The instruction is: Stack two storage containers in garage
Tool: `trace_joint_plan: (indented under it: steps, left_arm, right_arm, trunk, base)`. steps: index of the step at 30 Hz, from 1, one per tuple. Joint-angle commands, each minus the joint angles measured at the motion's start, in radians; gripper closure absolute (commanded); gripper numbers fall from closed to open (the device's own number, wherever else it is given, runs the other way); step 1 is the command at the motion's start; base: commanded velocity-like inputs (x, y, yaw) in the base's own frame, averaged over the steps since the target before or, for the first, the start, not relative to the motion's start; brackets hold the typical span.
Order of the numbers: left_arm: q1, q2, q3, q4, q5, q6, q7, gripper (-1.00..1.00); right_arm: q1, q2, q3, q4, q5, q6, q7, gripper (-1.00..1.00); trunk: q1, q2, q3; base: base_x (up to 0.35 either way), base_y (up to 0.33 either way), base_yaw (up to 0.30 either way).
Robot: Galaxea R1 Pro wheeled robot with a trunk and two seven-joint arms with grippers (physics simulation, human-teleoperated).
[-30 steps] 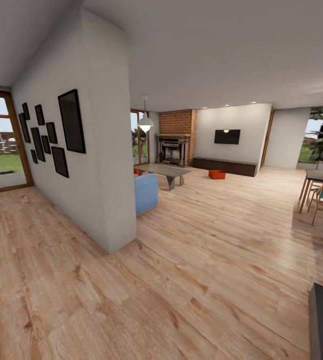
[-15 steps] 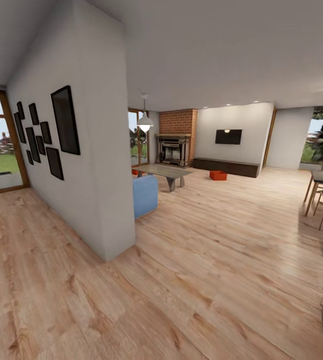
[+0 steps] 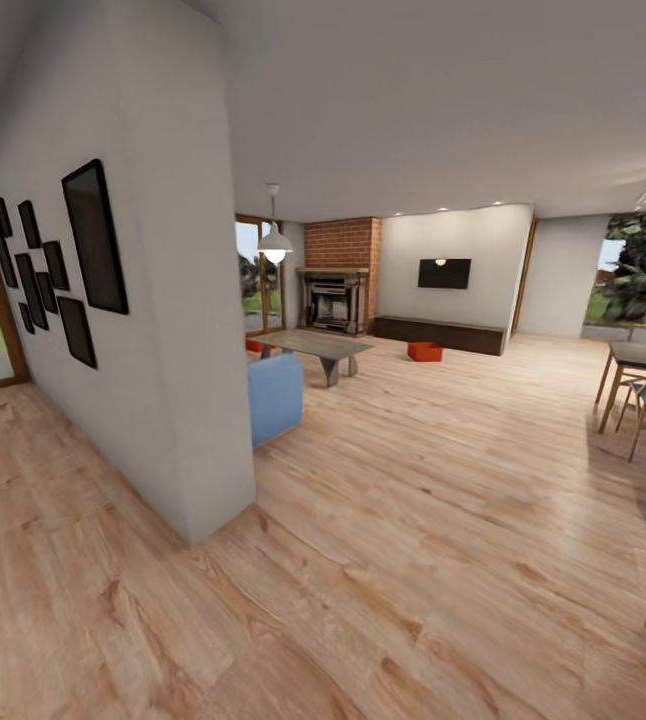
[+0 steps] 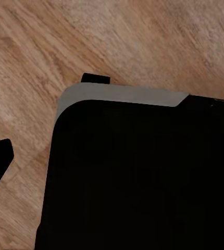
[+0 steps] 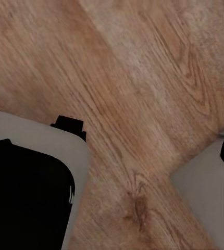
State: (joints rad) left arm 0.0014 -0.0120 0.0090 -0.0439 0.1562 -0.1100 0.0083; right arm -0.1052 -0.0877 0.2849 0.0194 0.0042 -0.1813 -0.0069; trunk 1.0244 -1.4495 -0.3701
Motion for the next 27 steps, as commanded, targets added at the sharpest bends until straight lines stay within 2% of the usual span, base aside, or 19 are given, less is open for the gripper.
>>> trace_joint_plan:
  steps: [1,27]
  left_arm:
    - [0.000,0.000,0.000,-0.001,0.006,-0.002,0.001,-1.00]
    - [0.000,0.000,0.000,-0.001,0.006,-0.002,0.001,-1.00]
  right_arm:
    - [-0.001,0.000,0.004,0.002,0.000,-0.004,-0.001,-1.00]
    - [-0.001,-0.001,0.004,0.002,0.000,-0.004,-0.001,-1.00]
  trunk:
    - [0.001,0.000,-0.001]
    - [0.001,0.000,-0.001]
  base:
    - [0.323,0.000,-0.237]
    - [0.323,0.000,-0.242]
